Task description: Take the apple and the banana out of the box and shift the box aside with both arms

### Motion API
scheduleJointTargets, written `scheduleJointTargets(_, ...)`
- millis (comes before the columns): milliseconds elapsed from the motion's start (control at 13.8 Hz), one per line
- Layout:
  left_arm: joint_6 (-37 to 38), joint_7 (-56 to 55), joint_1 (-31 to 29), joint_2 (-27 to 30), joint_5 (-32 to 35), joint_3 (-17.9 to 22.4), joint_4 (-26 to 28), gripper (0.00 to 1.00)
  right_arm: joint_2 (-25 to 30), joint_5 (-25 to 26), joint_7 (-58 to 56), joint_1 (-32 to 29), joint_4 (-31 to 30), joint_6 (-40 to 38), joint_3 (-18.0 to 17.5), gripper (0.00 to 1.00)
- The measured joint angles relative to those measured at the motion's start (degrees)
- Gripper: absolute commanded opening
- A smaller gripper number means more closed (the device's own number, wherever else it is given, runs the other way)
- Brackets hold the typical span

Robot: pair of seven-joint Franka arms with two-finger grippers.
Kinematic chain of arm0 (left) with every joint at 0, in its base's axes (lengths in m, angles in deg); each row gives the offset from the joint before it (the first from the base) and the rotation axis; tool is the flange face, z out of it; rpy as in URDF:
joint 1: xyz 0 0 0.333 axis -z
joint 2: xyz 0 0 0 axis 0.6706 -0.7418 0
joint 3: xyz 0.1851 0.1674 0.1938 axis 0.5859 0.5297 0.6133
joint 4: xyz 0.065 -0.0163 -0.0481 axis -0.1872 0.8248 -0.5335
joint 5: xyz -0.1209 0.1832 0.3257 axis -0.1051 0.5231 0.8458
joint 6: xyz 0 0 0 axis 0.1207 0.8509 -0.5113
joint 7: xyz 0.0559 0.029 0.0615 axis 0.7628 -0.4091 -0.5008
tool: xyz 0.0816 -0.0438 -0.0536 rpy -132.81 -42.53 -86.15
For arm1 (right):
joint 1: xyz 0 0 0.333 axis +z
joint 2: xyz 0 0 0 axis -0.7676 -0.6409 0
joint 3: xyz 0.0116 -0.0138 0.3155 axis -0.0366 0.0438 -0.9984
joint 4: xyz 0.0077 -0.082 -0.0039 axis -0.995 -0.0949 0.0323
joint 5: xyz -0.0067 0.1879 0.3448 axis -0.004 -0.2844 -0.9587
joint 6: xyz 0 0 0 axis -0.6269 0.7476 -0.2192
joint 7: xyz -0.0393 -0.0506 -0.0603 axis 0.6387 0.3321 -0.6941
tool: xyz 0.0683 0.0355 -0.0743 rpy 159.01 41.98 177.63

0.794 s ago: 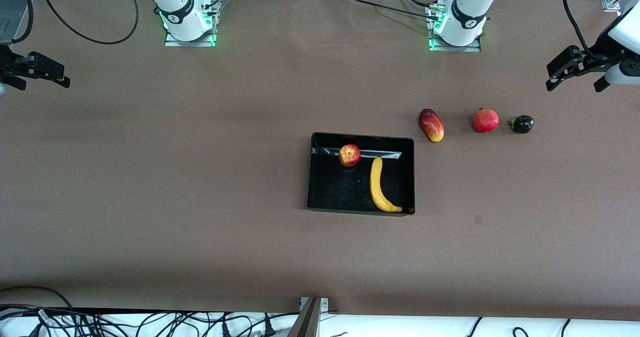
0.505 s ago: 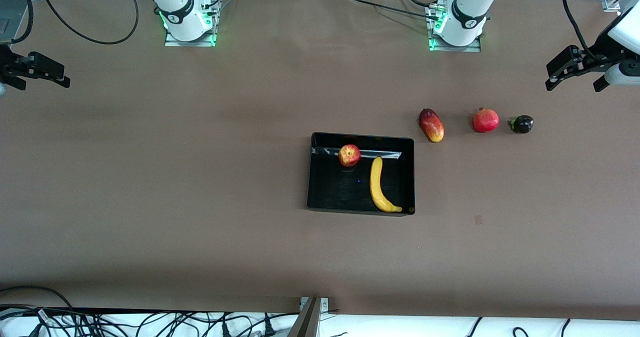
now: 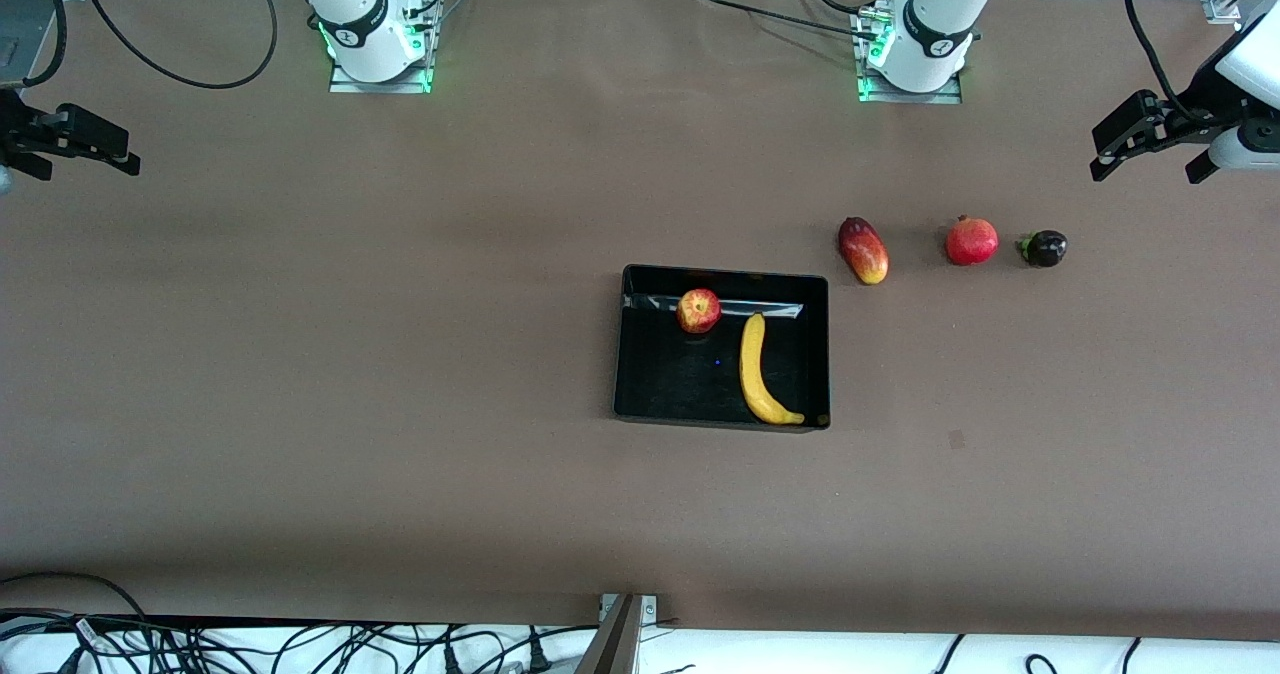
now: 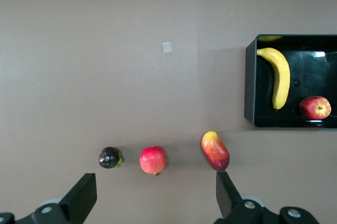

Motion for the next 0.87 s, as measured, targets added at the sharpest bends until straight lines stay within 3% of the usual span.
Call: scheduleJointTargets(866,-1.58,-4.5,0.3,-1.94,-3.32,-1.27,0.45,1.0,0.0,0.0,0.0,0.02,0.0,-0.01,-0.08,1.0)
